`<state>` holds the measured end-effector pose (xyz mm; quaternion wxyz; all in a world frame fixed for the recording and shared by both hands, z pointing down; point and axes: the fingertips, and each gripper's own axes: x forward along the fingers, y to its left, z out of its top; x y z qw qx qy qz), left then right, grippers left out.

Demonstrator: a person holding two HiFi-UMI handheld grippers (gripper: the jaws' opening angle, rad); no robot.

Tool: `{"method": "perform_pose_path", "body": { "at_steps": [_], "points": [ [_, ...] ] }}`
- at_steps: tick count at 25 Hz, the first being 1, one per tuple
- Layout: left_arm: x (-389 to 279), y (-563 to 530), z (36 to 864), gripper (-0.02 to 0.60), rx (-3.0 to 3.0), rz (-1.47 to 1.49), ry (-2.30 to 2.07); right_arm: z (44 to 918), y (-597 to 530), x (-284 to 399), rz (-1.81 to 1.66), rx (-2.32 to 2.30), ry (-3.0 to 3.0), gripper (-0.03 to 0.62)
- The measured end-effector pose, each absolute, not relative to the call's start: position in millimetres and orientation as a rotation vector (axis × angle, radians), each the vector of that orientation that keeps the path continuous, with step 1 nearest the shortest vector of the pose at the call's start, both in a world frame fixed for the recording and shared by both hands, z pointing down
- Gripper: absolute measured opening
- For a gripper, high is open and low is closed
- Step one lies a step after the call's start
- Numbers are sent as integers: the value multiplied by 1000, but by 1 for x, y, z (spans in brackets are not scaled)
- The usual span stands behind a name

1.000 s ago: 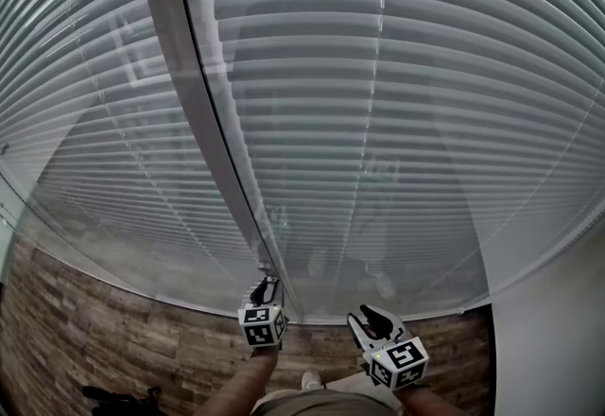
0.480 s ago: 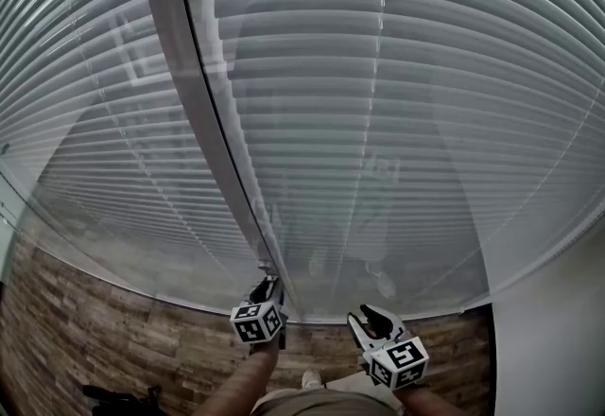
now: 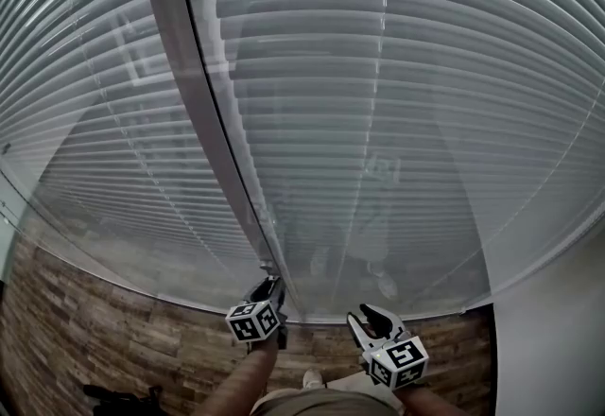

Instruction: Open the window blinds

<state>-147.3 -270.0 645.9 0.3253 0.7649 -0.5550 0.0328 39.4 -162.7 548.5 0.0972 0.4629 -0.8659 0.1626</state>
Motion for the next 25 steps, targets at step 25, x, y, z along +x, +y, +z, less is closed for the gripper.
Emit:
{"method": "perform_pose_path", "body": {
  "at_steps": [25],
  "points": [
    [-147, -270, 649, 135, 1912, -128, -1312, 550, -160, 38, 485, 1369, -2578, 121]
  ]
}}
